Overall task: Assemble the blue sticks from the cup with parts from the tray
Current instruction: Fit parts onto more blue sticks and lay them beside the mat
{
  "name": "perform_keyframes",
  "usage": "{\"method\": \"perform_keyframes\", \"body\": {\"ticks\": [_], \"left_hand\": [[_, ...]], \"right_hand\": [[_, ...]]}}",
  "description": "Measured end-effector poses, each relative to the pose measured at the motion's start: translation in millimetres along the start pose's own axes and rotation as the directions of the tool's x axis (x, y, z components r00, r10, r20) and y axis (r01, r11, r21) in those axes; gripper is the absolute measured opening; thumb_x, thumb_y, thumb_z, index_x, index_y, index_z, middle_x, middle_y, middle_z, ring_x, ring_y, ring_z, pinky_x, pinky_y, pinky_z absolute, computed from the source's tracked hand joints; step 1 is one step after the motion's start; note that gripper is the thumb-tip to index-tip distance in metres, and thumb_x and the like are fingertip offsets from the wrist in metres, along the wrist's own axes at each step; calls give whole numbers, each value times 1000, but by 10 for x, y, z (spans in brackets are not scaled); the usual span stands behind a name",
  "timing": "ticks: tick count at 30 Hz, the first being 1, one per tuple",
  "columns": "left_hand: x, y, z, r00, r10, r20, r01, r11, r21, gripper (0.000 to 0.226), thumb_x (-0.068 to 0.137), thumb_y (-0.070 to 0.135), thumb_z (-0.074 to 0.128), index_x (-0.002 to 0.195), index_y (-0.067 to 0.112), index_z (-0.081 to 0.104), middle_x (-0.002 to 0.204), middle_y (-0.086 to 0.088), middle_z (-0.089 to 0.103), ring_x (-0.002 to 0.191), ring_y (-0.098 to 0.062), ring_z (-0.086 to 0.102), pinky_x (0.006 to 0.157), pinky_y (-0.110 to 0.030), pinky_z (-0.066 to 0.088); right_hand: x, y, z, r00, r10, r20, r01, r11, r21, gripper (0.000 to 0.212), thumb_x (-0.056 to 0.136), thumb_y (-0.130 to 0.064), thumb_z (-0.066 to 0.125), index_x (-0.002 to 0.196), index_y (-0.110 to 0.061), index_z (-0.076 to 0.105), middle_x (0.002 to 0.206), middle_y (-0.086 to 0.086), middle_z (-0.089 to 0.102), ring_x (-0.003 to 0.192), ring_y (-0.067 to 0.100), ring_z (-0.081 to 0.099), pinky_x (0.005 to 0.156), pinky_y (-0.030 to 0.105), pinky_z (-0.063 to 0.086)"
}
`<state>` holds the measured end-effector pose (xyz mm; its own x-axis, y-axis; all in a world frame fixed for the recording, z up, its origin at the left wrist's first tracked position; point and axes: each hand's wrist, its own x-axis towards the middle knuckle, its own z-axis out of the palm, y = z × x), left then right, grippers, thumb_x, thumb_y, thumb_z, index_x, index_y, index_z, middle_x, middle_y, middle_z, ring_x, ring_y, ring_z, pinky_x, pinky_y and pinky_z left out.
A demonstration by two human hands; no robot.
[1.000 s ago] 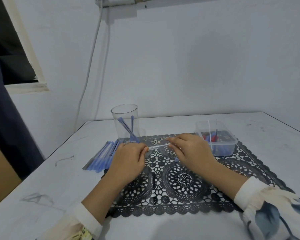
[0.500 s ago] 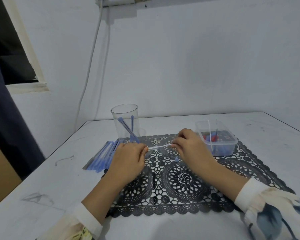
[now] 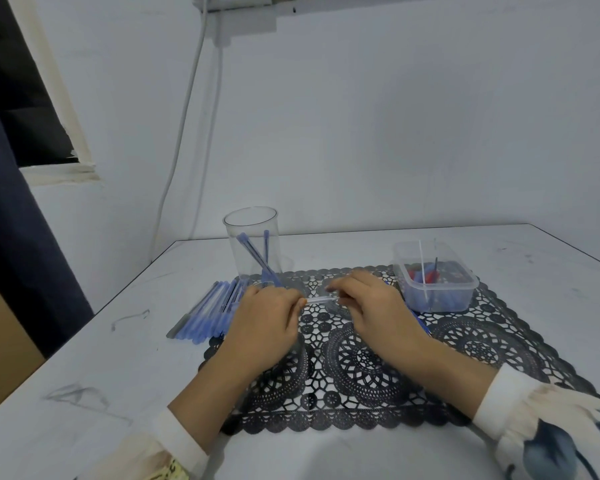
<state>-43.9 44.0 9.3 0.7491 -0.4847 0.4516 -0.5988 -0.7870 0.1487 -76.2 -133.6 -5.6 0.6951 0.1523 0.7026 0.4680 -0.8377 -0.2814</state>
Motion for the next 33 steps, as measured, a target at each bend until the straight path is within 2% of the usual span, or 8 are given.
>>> {"method": "perform_keyframes", "body": {"ticks": [5,15,19,21,23,26,29,33], "left_hand": [[-12,17,-1,1000,1,8,-1,1000,-2,27,98,30,34,94,22,59,84,10,60,78,-11,50,93,-30,31],[-10,7,7,1000,-7,15,7,1000,0,27,99,31,33,98,24,59,88,11,61,77,-8,46,92,-28,29],[-13,-3,9,1000,-8,21,8,1000,3,27,99,31,32,97,24,59,82,14,54,76,-7,44,94,-29,30],[-9,-14,14,999,-18,28,18,1000,-4,27,99,30,32,95,24,58,80,15,52,76,-7,45,95,-28,31],[-5,-31,20,999,-34,36,34,999,0,27,99,30,32,93,23,57,79,14,53,75,-8,46,95,-28,31],[5,-47,15,998,-37,44,36,999,23,28,99,30,31,94,22,57,80,11,56,77,-10,48,94,-30,32],[8,-46,12,997,-46,61,44,999,30,30,99,32,30,96,22,59,84,9,59,80,-11,50,95,-30,32],[8,-48,3,997,-50,61,48,998,36,30,99,32,30,97,22,59,84,9,59,81,-11,51,96,-31,32]], "right_hand": [[-16,-47,-14,1000,-4,15,2,994,111,35,79,11,60,109,-8,64,93,3,66,83,10,59,79,16,44],[-3,-21,-22,999,-16,42,10,989,150,35,85,5,55,115,-15,56,97,-3,61,85,4,57,80,17,46],[46,21,-82,998,54,17,-56,991,123,27,86,-1,57,107,-17,61,89,-15,58,78,-8,53,72,12,47],[82,63,-127,989,130,64,-137,984,116,23,87,-1,54,99,-18,65,84,-17,58,74,-9,53,69,11,45],[114,123,-150,965,221,144,-232,970,70,23,87,-3,52,93,-18,68,84,-12,62,73,-2,56,71,18,49],[136,190,-160,912,295,287,-302,953,-19,23,86,-8,54,97,-19,70,90,-7,66,79,7,59,74,19,48],[116,226,-147,882,249,401,-238,968,-78,22,85,-16,58,103,-21,70,95,-6,67,85,4,55,68,6,36],[88,247,-105,877,170,450,-108,981,-161,21,87,-23,58,104,-20,70,95,-3,64,89,4,40,80,17,34]]}}
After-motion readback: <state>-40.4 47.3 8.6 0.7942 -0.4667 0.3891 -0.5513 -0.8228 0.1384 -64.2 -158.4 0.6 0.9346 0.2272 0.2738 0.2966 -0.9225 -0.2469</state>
